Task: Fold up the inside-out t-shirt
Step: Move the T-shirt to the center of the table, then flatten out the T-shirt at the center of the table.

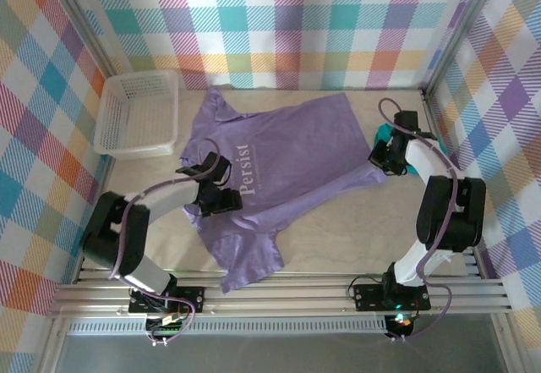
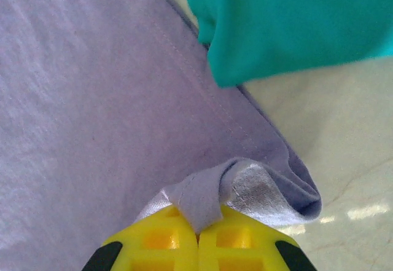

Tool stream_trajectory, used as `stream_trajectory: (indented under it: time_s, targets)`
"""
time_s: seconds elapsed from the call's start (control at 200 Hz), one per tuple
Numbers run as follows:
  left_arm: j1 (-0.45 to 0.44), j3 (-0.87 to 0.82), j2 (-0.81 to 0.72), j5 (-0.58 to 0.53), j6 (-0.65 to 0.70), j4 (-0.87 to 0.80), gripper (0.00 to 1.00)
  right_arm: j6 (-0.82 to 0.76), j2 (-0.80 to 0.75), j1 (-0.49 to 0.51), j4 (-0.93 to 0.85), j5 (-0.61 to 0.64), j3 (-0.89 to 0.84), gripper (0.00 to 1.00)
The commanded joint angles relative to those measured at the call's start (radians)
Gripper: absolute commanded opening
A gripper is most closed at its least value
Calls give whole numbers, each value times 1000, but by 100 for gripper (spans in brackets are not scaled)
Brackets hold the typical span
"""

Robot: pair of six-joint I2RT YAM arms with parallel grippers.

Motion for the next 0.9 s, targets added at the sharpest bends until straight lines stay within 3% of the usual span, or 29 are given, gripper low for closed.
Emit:
stream_trajectory:
  time_s: [0.0,0.11,0.255,0.49,0.665,0.895]
  targets:
    - [-3,104,75,-20,14,114,68,-48,35,-35,8,29,85,0]
    - [-10,181,97,-33,43,101,68,-50,68,-61,3,25,141,0]
    - [-123,99,-107,-93,78,22,69,-50,75,-61,-1,-54,142,0]
    - [-543,-96,-354,-135,-82,-183,66,-55,56,-61,15,-97,103,0]
    - [-750,-192,-393,-98,-255,-219,67,-56,35,-57,10,-111,117,0]
    - [-807,-254,-318,-7,-288,-121,67,-61,1,-55,8,-116,104,0]
